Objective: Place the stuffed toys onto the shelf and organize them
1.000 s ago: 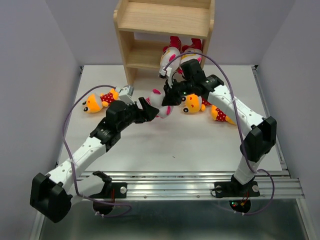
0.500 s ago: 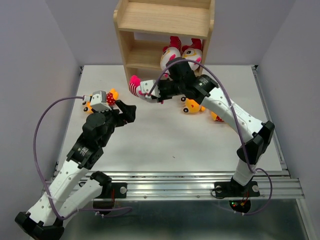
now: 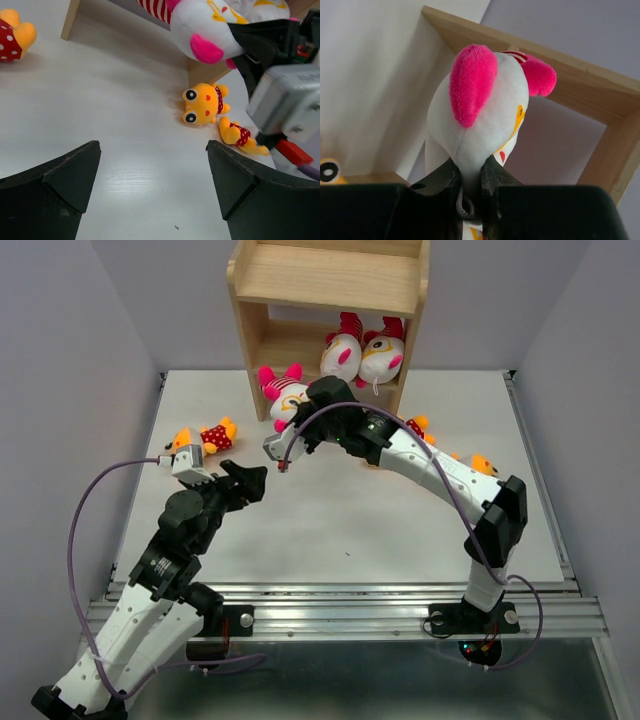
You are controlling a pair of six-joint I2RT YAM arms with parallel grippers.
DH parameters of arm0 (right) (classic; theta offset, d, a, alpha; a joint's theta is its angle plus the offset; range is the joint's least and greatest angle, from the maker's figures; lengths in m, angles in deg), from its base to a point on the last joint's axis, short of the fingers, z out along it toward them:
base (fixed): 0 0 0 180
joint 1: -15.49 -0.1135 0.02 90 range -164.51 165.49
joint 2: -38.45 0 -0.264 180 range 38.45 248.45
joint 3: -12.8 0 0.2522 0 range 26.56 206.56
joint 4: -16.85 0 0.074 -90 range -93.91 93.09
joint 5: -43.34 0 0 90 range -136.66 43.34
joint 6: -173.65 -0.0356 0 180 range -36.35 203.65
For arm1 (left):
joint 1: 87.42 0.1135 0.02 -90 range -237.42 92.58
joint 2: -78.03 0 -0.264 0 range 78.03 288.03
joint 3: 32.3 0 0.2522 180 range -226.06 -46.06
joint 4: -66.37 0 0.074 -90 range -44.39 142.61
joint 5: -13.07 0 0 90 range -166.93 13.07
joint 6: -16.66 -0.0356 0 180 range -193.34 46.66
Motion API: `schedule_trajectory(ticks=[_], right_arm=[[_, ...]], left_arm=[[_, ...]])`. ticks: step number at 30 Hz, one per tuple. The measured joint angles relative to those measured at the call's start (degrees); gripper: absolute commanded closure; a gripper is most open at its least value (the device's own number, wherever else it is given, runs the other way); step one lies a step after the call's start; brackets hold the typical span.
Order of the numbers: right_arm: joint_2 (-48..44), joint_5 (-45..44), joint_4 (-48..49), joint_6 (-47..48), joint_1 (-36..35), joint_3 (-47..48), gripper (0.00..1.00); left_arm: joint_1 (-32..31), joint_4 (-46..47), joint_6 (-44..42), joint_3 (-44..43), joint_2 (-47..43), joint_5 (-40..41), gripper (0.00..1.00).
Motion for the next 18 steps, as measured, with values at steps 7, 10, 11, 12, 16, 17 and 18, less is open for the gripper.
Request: schedule_trajectory(ticks=[7, 10, 11, 12, 16, 17, 18], right_arm=[[11.54, -9.14, 2.71, 3.32, 0.28, 12.63, 0.99], [13.33, -10.62, 4.04, 3.91, 0.31, 14.56, 0.99], [13.62, -11.13, 4.59, 4.17, 0.33, 14.99, 0.99], [13.94, -11.67, 5.01, 4.39, 0.33, 15.61, 0.99], [16.31, -13.29, 6.56, 4.92, 0.37, 19.04, 0.99], [17.07, -13.68, 6.86, 5.03, 0.39, 20.09, 0.99], [18.1, -14.03, 6.86, 5.11, 0.59, 21.49, 0.99]], left_arm=[[0.0, 0.48, 3.65, 2.84, -2.25, -0.59, 0.01], [0.0, 0.42, 4.35, 3.39, -3.61, -0.59, 0.01], [0.0, 0.42, 4.55, 3.43, -4.17, -0.59, 0.01], [0.0, 0.52, 4.81, 3.43, -4.98, -0.59, 0.01], [0.0, 0.76, 5.38, 3.65, -6.1, -0.59, 0.01], [0.0, 0.83, 5.55, 3.87, -6.27, -0.59, 0.01], [0.0, 0.83, 5.66, 4.13, -6.47, -0.59, 0.01]])
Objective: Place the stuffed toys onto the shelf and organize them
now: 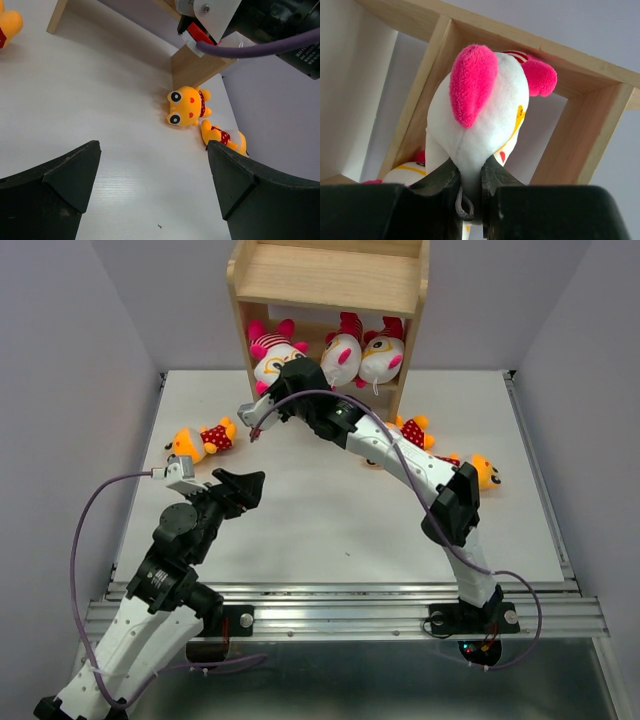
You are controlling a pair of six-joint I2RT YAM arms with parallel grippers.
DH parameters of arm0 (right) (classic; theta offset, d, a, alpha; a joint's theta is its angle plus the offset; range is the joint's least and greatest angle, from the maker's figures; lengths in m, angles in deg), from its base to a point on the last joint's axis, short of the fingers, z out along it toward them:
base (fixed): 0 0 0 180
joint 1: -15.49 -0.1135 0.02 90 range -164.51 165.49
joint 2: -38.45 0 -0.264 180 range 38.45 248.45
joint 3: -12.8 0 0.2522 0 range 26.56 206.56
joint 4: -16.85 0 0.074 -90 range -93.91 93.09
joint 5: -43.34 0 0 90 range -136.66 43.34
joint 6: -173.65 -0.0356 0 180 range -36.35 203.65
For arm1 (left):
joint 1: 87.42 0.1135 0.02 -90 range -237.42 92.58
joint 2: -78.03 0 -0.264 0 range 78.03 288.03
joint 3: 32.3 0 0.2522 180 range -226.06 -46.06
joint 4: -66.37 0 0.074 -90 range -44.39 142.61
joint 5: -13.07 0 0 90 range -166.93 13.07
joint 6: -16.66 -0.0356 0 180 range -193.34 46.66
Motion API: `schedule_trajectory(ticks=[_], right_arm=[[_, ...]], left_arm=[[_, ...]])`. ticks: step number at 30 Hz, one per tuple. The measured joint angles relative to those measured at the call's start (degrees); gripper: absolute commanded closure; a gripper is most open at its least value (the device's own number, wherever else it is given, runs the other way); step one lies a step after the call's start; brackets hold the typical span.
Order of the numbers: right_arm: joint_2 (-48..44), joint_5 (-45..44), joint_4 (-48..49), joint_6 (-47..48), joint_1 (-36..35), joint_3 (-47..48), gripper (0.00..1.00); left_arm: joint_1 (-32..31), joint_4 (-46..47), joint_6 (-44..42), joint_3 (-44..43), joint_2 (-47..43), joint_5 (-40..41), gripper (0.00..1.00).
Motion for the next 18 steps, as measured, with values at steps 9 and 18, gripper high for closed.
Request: schedule_trajectory(ticks=[9, 18], right_arm=[[8.66, -1.11, 2.89, 0.57, 2.19, 7.34, 0.72], [11.15, -0.39, 7.28, -0.59, 5.92, 6.05, 0.0]], left_arm=[[0.0, 0.02, 1.36, 1.03, -0.66, -0.37, 0.01], [0.0, 0.15, 2.69, 1.6, -1.9, -0.87, 0.02]])
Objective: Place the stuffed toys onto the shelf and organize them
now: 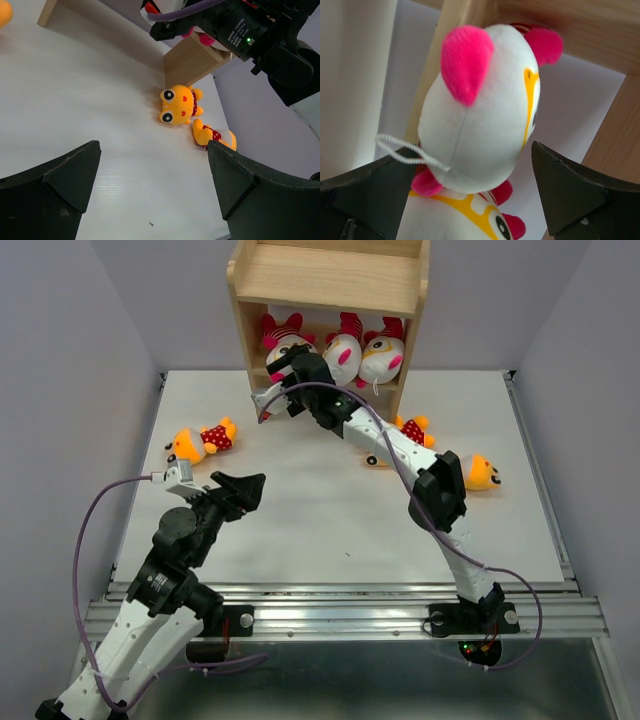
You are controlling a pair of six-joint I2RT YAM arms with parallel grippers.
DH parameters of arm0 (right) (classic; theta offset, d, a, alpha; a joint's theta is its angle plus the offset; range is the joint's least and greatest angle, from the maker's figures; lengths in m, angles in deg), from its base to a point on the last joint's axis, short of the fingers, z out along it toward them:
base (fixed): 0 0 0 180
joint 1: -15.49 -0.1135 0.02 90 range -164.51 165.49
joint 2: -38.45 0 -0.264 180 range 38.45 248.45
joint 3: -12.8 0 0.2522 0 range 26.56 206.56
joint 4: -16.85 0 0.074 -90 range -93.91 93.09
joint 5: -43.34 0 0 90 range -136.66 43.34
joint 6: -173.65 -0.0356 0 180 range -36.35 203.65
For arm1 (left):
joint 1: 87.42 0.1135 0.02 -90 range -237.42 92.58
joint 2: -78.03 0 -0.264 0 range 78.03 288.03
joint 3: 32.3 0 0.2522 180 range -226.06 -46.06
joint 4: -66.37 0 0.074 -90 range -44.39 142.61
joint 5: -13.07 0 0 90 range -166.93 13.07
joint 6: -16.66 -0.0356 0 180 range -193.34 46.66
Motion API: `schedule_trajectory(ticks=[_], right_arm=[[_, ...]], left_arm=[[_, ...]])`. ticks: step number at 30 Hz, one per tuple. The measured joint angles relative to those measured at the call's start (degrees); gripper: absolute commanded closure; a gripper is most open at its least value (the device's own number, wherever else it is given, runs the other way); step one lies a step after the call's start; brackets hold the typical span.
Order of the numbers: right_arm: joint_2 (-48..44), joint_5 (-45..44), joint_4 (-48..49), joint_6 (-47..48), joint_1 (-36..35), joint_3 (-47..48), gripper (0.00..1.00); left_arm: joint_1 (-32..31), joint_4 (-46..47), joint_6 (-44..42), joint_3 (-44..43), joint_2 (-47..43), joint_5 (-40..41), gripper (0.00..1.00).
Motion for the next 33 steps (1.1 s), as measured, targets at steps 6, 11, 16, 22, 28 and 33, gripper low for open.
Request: schedule_trajectory(ticks=[6, 11, 16, 22, 28, 33], right_arm=[[-6.73, 4.09, 2.16, -2.34, -0.2, -9.88, 0.0], [-14.29, 9.51, 3.69, -5.33, -0.22, -17.31, 0.0], [-22.51, 17.44, 1.57, -12.55, -0.2, -20.65, 0.0], [-32.5, 32.26, -12.52, -27.43, 0.59, -20.44, 0.0], [-42.03, 57.42, -22.82, -49.16, 8.48, -28.74, 0.0], [-46.62, 69.18, -23.41, -61.0, 23.08, -42.62, 0.0]], left_arm=[[0.0, 0.96, 0.61, 0.55, 0.13, -0.87, 0.02], [0.0, 2.47, 0.68, 0.55, 1.22, -1.36, 0.01], [0.0, 4.04, 0.48, 0.52, 5.18, -1.75, 0.02], [0.02, 7.08, -0.15, -1.27, 15.19, -2.67, 0.02], [1.75, 14.75, 0.26, -5.2, 25.38, -5.09, 0.03], [7.82, 23.78, 3.23, -8.41, 34.88, -11.89, 0.06]])
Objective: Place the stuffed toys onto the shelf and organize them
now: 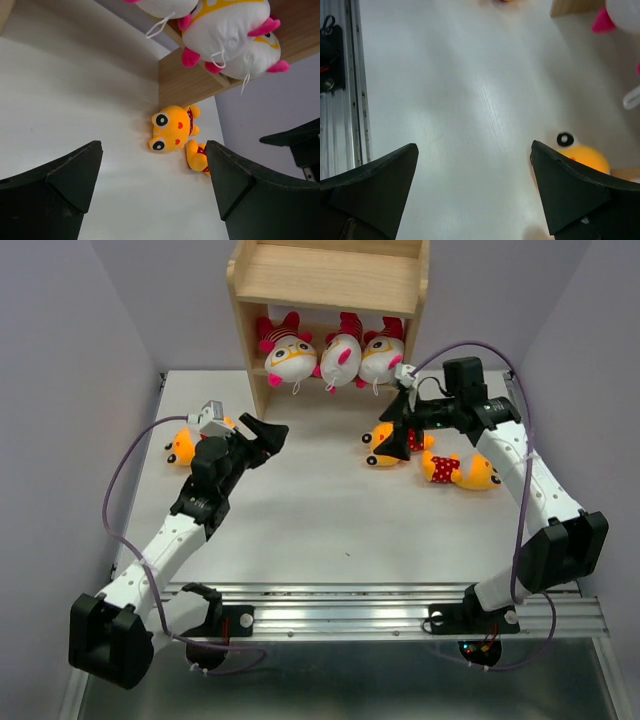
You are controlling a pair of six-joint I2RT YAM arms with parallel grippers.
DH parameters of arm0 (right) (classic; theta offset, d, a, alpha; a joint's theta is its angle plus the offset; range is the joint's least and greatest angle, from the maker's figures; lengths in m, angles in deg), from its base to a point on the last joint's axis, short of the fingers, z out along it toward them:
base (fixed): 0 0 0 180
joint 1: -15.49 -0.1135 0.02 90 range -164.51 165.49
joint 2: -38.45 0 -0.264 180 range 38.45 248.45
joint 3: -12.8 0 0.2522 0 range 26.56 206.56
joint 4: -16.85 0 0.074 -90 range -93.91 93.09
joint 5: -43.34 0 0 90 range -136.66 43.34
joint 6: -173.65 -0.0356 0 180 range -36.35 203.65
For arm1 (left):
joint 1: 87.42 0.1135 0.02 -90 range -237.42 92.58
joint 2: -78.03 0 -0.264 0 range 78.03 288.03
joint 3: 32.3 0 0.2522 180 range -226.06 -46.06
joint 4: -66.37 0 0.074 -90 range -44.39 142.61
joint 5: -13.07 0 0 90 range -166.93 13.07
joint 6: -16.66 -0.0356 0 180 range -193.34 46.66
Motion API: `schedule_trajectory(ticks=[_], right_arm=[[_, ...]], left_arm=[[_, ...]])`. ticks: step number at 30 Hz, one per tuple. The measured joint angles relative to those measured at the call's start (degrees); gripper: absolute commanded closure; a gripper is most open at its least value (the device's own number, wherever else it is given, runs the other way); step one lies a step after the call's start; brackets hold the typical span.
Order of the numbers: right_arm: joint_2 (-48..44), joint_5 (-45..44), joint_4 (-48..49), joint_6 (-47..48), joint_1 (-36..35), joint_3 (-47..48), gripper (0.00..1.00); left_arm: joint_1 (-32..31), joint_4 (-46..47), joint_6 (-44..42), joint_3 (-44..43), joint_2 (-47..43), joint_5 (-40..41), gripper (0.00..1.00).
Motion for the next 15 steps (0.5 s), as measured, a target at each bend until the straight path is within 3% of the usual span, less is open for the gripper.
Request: schedule_trajectory(ticks=[5, 15], right_arm=[[-0.15, 7.45, 0.59, -7.89, 15.17, -9.01, 0.0], [-2.23, 10.34, 3.26, -13.05, 18.43, -20.85, 0.0]], left_arm=[[5.81, 4.92, 2.95, -6.01, 10.25, -5.62, 0.07], [7.15, 12.9, 10.67, -16.76, 23.76, -8.98, 0.08]])
